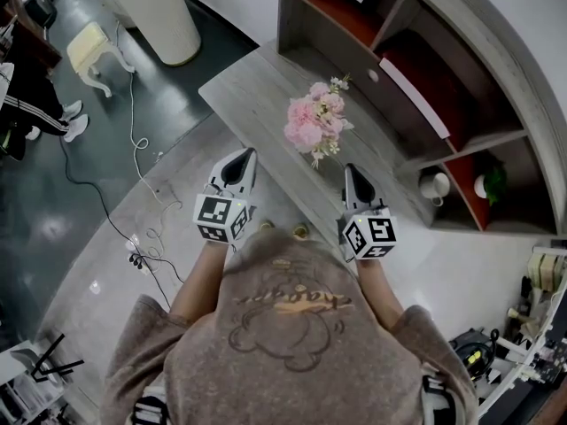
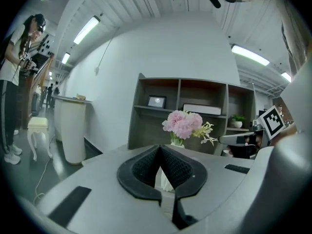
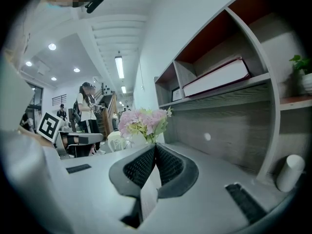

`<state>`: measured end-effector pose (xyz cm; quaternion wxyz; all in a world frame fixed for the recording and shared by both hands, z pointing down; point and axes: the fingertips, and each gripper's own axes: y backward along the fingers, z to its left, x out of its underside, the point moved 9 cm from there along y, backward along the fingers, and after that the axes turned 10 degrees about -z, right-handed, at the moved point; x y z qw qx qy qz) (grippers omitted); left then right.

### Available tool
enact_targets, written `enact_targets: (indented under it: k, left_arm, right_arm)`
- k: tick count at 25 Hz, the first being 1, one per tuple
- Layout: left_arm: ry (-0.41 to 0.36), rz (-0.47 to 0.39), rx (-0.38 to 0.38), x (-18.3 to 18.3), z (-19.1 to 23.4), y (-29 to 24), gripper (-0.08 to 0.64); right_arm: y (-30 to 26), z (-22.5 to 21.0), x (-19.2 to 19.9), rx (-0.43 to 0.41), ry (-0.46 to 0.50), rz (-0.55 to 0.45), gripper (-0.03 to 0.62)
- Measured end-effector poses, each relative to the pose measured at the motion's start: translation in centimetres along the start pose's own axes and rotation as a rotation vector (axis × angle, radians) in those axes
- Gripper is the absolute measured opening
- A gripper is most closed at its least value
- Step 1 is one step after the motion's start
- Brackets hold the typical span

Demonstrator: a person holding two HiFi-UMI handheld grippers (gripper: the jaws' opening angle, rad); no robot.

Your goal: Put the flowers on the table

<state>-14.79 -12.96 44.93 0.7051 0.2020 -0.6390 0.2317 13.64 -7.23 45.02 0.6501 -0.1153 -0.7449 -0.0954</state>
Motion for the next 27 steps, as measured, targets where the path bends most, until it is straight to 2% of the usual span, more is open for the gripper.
enact_targets:
  k: [27]
  left_arm:
    - [0.031,0.015,0.001,0.36,-0.47,-0.32,0.017]
  right_arm:
    - [0.39,-0.39,0.23,0.01,-0.014,0.004,-0.012]
